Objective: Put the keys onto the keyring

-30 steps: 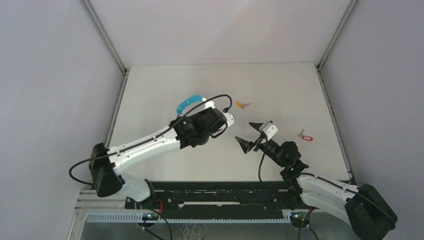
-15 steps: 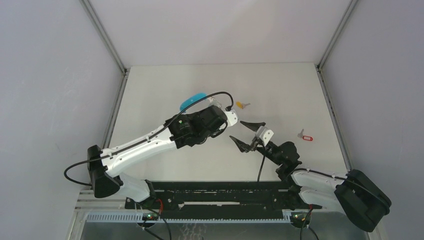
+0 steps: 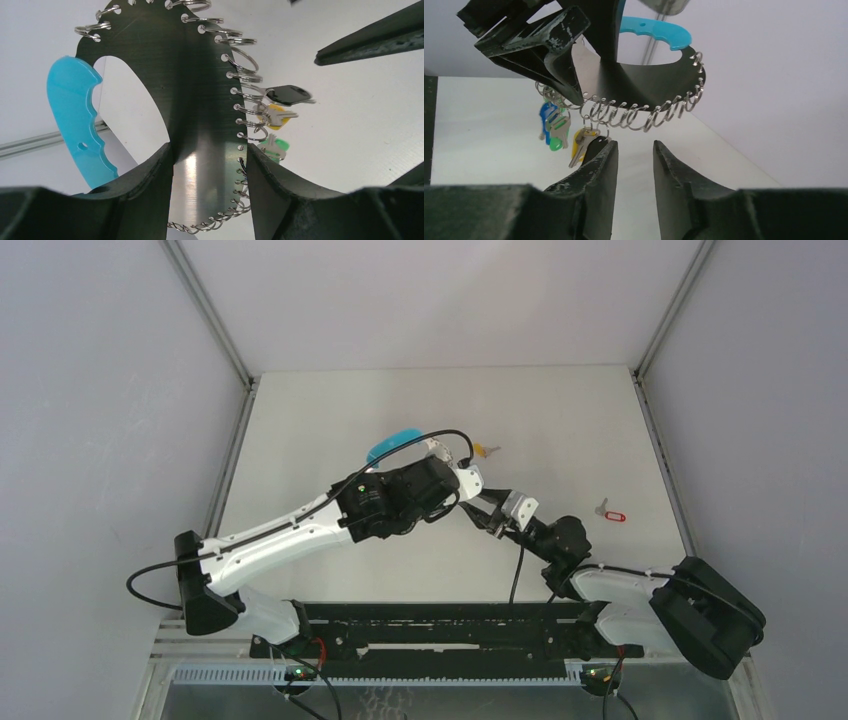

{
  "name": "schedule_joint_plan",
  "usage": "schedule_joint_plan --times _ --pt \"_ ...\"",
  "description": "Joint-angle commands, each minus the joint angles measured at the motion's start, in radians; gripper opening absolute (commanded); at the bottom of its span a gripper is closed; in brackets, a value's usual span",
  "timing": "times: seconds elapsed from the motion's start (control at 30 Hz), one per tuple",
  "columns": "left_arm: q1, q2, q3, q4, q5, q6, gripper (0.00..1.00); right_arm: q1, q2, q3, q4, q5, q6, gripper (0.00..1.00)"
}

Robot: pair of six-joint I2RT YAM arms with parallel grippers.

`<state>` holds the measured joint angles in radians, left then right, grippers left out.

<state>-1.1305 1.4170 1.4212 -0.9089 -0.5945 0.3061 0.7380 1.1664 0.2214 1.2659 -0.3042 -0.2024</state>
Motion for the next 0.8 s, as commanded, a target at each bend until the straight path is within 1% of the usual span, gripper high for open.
schedule_joint_plan --times 0.0,0.1,0.33,0.77 --pt "-0.009 -0.051 0.081 0.016 -0.017 -0.013 0.23 0.02 0.023 0.041 0.086 -0.023 0.002 0.29" --pt "-0.009 -0.044 0.096 0.003 -0.015 -0.023 0.23 0.029 0.041 0.045 0.099 -0.022 0.001 0.23" --pt "-0.024 -0.034 0.113 -0.006 -0.018 -0.036 0.23 0.045 0.083 0.064 0.125 -0.006 0.0 0.18" --pt "-0.031 -0.032 0.119 -0.008 -0.025 -0.045 0.22 0.062 0.112 0.082 0.132 -0.009 -0.001 0.15"
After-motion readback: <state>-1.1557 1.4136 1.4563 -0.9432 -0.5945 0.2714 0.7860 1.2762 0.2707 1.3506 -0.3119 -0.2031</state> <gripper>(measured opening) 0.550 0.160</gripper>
